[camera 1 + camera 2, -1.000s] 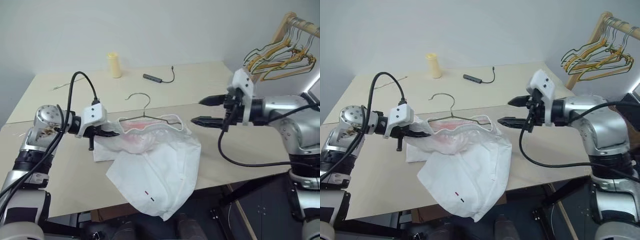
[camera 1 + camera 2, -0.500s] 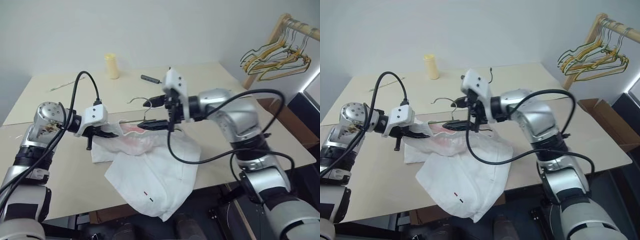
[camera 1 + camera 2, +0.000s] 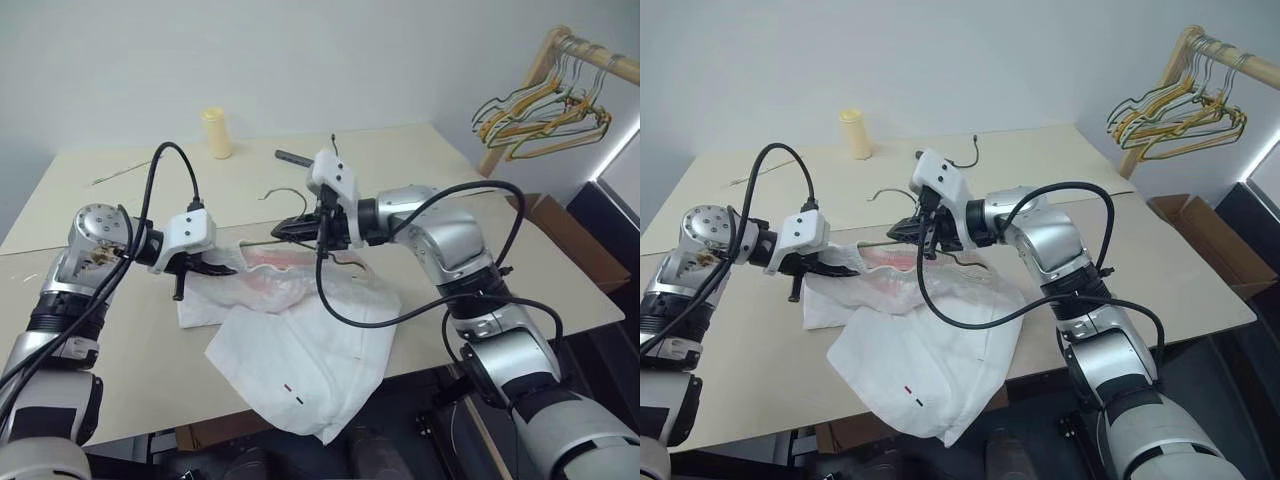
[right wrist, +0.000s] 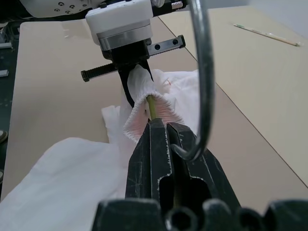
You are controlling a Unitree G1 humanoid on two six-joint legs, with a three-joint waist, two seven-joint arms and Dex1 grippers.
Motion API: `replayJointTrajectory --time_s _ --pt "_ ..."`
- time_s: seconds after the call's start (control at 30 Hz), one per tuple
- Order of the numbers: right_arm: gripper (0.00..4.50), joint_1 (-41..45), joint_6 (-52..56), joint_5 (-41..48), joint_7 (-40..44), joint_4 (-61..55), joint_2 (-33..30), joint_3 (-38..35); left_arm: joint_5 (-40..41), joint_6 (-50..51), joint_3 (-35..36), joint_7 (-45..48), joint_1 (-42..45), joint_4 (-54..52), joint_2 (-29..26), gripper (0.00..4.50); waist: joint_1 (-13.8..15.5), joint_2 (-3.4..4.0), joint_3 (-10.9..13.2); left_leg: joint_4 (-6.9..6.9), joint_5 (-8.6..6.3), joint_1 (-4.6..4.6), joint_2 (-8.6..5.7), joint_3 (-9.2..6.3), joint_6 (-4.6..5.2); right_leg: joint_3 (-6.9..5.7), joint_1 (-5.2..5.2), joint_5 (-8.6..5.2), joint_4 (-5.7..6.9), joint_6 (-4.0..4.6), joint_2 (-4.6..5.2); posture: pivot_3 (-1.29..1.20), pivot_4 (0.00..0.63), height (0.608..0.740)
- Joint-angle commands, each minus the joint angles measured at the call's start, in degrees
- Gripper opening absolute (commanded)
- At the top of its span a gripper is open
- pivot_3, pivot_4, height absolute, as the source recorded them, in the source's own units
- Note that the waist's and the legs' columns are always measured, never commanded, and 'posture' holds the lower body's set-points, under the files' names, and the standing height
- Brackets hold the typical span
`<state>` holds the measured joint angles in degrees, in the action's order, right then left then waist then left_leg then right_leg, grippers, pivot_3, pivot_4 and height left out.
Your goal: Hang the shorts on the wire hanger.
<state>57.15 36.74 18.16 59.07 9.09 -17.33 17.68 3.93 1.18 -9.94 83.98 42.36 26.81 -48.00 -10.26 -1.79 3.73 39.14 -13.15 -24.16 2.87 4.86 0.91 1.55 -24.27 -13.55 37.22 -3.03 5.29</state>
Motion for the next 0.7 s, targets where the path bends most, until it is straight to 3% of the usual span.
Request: replayJointTrajectory --time_s 0.03,0.43,0.7 --pt "0.0 1.17 -2.46 0.33 2.8 0.17 -0.02 -0.49 2.74 1.68 3.52 -1.24 1.27 -1.8 -0.27 0.55 -0.03 0.0 0.0 0.0 0.0 0.0 0.0 -0.02 0.0 0.0 0.0 0.0 0.0 0.0 0.0 -0.1 0.001 0.74" --pt "0.0 -0.09 -3.53 -0.42 4.44 0.03 -0.13 -0.96 5.8 1.23 8.16 0.2 -0.82 -1.29 -5.39 4.47 -0.01 0.0 0.0 -0.01 0.0 0.01 0.0 -0.17 0.0 0.0 0.0 0.01 0.01 -0.01 0.0 -0.08 0.011 0.74" --pt "0.0 -0.59 -3.21 -0.52 4.87 -0.65 -0.3 -1.46 2.73 -5.21 6.48 1.01 -3.22 4.07 -6.78 4.49 0.76 -0.01 0.0 0.0 0.0 0.01 0.01 0.0 0.0 -0.05 0.0 0.01 0.0 0.0 0.01 -0.08 0.017 0.74"
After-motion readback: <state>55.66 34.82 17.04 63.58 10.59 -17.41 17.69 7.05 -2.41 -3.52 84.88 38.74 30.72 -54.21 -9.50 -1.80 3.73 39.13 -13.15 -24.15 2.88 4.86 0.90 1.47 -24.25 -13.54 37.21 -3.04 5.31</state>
